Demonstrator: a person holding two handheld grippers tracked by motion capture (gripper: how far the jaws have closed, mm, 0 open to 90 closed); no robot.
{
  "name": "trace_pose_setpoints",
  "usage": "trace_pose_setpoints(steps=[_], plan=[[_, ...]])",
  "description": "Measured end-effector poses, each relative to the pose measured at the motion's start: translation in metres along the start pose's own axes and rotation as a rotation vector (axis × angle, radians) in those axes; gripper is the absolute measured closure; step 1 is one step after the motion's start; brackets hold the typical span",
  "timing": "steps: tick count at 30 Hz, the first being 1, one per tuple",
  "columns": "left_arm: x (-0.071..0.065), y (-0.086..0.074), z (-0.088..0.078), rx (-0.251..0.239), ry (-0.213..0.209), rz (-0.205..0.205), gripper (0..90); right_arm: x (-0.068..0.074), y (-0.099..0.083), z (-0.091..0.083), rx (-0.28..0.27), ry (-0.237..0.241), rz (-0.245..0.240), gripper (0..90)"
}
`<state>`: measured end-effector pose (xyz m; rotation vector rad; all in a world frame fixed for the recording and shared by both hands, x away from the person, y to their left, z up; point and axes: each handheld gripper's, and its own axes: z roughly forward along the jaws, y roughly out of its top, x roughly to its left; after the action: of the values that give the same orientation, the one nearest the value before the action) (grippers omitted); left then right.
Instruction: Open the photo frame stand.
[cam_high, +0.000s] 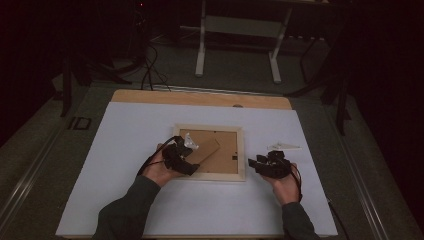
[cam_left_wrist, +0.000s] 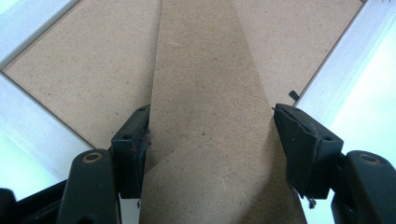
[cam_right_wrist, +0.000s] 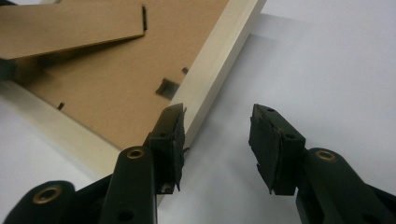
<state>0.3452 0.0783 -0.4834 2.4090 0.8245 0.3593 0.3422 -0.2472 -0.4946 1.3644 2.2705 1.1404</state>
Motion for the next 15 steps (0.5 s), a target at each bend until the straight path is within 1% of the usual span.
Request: trace_pose_setpoints(steps=[2, 3, 5, 11, 12, 15], plan=[[-0.001, 0.000, -0.001, -0.003, 0.004, 0.001, 35.0, -0.002, 0.004, 0.003, 0.008, -0.004, 0.004, 54.6], [-0.002, 0.000, -0.001, -0.003, 0.008, 0.009, 34.9, -0.002, 0.007, 0.004, 0.011, -0.008, 0.000, 54.5], [-0.003, -0.001, -0.002, -0.010, 0.013, 0.011, 34.9, -0.002, 0.011, 0.007, 0.018, -0.010, -0.003, 54.5], [-0.006, -0.003, -0.003, -0.028, 0.033, 0.023, 34.9, 0.001, 0.022, 0.013, 0.030, 0.000, -0.010, 54.4], [-0.007, -0.003, -0.003, -0.031, 0.035, 0.023, 34.9, 0.002, 0.024, 0.014, 0.032, 0.002, -0.010, 54.4], [-0.008, -0.005, -0.004, -0.040, 0.043, 0.027, 34.9, 0.001, 0.030, 0.018, 0.044, 0.036, 0.008, 55.4]])
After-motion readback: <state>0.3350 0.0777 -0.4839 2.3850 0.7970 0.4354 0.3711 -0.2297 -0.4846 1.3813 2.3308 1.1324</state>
